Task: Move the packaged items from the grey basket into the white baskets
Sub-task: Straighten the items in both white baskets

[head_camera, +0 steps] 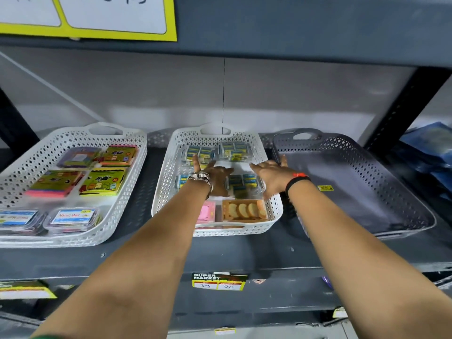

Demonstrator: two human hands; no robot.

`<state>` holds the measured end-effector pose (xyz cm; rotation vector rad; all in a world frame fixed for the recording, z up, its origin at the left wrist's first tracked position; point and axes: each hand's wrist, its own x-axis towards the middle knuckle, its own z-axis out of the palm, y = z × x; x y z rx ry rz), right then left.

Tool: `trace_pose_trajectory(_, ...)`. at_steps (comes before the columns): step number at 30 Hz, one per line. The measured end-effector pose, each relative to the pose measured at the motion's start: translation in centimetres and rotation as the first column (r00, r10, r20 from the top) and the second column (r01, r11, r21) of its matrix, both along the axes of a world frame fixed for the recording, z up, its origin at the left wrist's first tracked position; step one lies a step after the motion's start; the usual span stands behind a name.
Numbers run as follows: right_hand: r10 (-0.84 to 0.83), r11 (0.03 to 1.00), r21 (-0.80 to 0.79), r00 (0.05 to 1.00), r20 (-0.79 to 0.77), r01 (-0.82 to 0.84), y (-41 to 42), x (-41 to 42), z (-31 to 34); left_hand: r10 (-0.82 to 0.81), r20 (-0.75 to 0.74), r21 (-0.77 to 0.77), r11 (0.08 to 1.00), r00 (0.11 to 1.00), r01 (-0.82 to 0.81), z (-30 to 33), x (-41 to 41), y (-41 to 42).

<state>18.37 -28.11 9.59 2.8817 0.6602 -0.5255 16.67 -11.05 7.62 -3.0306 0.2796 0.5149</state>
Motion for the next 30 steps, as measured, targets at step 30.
trace_pose_trajectory(30, 0.01, 0.98, 0.191, 0.938, -0.347, 0.061, -0.8, -2.0, 1.0, 0.018, -0.064, -0.252, 0.967, 0.998, -0.033, 1.1, -3.8, 0.6)
